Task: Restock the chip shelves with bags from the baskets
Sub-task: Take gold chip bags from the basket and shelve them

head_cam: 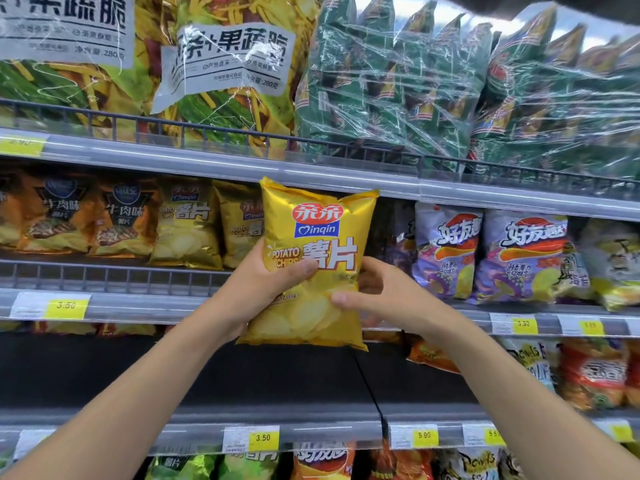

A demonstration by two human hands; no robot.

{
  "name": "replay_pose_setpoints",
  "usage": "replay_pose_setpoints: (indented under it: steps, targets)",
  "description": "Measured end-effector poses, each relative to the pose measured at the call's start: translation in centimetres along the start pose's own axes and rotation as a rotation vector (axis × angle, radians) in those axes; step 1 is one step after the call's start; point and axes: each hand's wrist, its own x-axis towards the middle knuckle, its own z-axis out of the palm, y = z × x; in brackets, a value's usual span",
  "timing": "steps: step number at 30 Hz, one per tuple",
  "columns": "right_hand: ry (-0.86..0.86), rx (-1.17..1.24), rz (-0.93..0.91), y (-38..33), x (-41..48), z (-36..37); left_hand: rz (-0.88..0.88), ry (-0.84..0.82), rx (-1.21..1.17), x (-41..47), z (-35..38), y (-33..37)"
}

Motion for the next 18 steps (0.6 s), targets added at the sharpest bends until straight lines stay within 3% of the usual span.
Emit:
replay_pose_setpoints:
  steps: [6, 11, 18]
  targets:
    - [0.146, 0.024, -0.137, -0.8, 0.6, -2.7, 0.078, -0.1, 0.228, 1.9, -1.0, 3.4]
    - [0.263, -0.112, -0.235, -0.3, 2.4, -4.5, 0.179, -0.029, 0.52, 3.4, -2.1, 4.8]
    - [0.313, -0.241, -0.229, 2.4, 4.7, -3.1, 0.161, 0.009, 0.657, 5.1, -2.6, 1.4]
